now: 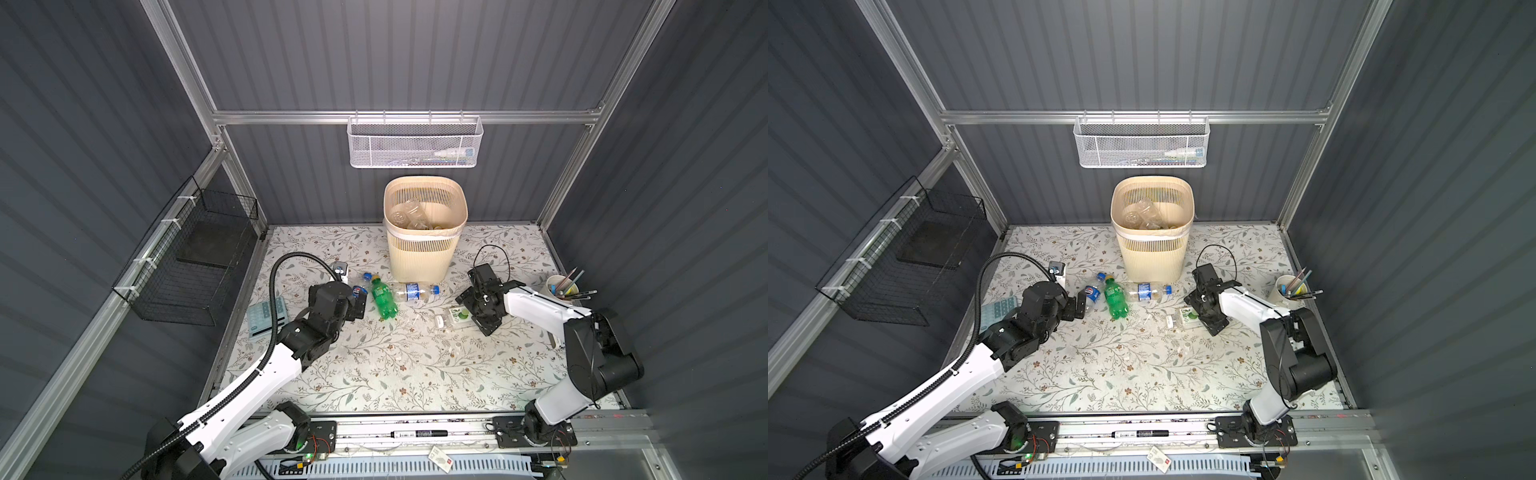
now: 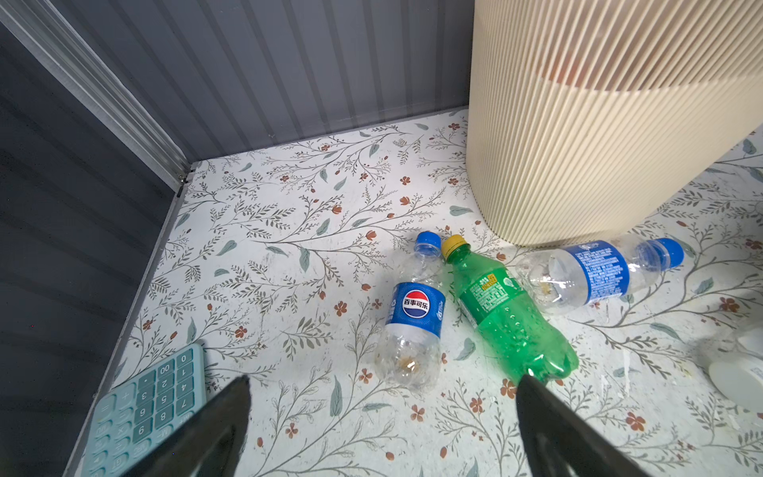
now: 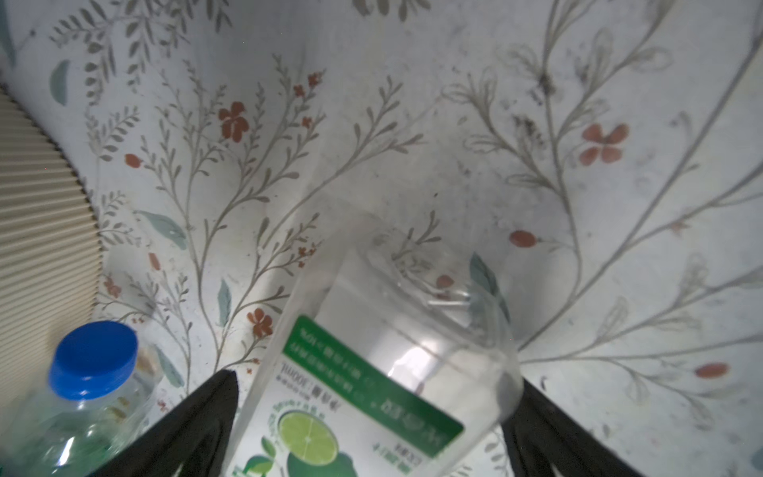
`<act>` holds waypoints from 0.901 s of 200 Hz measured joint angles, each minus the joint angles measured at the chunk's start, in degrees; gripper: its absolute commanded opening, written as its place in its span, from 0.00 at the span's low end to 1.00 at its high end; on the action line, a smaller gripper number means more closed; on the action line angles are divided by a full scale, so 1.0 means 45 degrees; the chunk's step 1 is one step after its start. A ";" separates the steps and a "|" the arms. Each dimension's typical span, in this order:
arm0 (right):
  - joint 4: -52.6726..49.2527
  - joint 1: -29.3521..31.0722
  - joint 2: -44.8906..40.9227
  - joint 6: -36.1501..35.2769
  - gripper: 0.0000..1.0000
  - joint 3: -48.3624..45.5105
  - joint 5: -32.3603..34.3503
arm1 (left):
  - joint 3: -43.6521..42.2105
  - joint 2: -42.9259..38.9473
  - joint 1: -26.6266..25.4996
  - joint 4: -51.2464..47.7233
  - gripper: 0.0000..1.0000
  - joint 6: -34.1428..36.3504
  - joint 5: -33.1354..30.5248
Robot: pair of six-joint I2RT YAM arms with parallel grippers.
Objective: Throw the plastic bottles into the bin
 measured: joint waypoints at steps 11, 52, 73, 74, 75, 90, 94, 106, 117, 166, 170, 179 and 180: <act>-0.0019 -0.0024 0.0155 -0.0189 0.95 0.0005 -0.0019 | 0.0000 0.0000 0.0000 0.0000 1.00 0.0000 0.0000; 0.0058 -0.0039 0.0243 -0.1049 0.71 -0.0024 -0.0262 | -0.0097 -0.0010 0.0000 -0.0005 1.00 -0.0005 -0.0044; 0.0073 -0.0053 0.0034 -0.1467 0.62 -0.0087 -0.0277 | -0.0151 -0.0024 0.0000 -0.0005 1.00 -0.0092 -0.0092; 0.0078 -0.0053 0.0019 -0.1491 0.62 -0.0097 -0.0282 | -0.0155 -0.0029 0.0000 -0.0005 1.00 -0.0092 -0.0092; 0.0078 -0.0053 0.0000 -0.1530 0.62 -0.0102 -0.0287 | -0.0160 -0.0029 0.0000 -0.0005 1.00 -0.0092 -0.0092; 0.0131 -0.0083 -0.0350 -0.1904 0.58 -0.0233 -0.0296 | -0.0277 -0.0049 0.0000 -0.0005 1.00 -0.0189 -0.0136; 0.0146 -0.0092 -0.0486 -0.2006 0.57 -0.0272 -0.0311 | -0.0306 -0.0049 0.0000 -0.0005 1.00 -0.0209 -0.0146; 0.0209 -0.0126 -0.0903 -0.2322 0.53 -0.0345 -0.0340 | -0.0432 -0.0049 0.0000 0.0000 1.00 -0.0291 -0.0185; 0.0296 -0.0175 -0.1467 -0.2681 0.51 -0.0359 -0.0379 | -0.0539 -0.0029 0.0000 0.0000 1.00 -0.0389 -0.0238; 0.0160 -0.0578 -0.5411 -0.4765 0.48 0.1190 0.0554 | -0.0821 0.0636 0.0005 0.0005 1.00 -0.1107 -0.0641; 0.0180 -0.0612 -0.5848 -0.4969 0.48 0.1545 0.0801 | -0.0826 0.0743 0.0024 0.0005 1.00 -0.1175 -0.0665; 0.0291 -0.0665 -0.6703 -0.5391 0.49 0.2268 0.1355 | -0.0831 0.0991 0.0087 -0.0005 1.00 -0.1350 -0.0690; 0.0306 -0.0670 -0.6776 -0.5411 0.49 0.2327 0.1399 | -0.0831 0.1010 0.0087 0.0000 1.00 -0.1355 -0.0695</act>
